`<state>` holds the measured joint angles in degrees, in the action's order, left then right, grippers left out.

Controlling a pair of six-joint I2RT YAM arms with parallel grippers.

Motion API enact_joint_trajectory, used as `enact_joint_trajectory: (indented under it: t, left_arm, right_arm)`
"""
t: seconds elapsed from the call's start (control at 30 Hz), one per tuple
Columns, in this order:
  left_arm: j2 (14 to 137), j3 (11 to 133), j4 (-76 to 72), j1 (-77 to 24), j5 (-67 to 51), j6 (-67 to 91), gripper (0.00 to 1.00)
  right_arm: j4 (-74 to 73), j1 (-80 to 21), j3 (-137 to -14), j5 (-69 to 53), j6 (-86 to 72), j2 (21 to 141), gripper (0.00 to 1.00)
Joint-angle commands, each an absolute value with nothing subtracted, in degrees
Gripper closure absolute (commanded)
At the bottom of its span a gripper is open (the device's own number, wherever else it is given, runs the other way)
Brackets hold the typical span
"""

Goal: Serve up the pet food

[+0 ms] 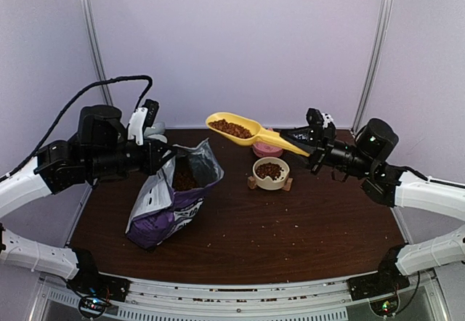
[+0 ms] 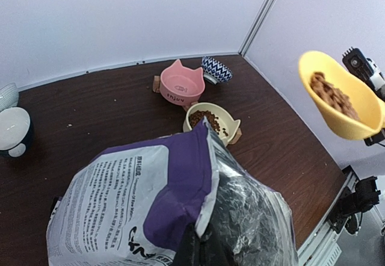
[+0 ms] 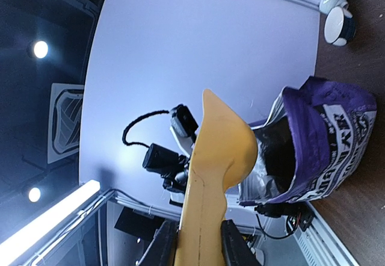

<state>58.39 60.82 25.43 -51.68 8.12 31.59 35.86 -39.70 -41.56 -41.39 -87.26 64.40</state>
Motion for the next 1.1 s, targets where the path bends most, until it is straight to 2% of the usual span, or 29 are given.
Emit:
enact_joint_trajectory:
  t: [0.0,0.47,1.07]
  left_arm:
    - [56.8,61.1,20.2,-51.3,8.1,31.8,1.0]
    - [55.9,60.9,20.8,-51.3,8.0,31.3,1.0]
    - [56.7,61.6,21.2,-51.3,7.4,31.0,1.0]
  right_arm:
    - [31.0,-34.9,-39.9,-36.0,-82.7,61.7,1.0]
    - [26.1,-18.9,-33.9,-36.7,-75.4,64.9,1.0]
    - [10.6,-14.8,-37.9,-35.7,-60.6,72.6,1.0]
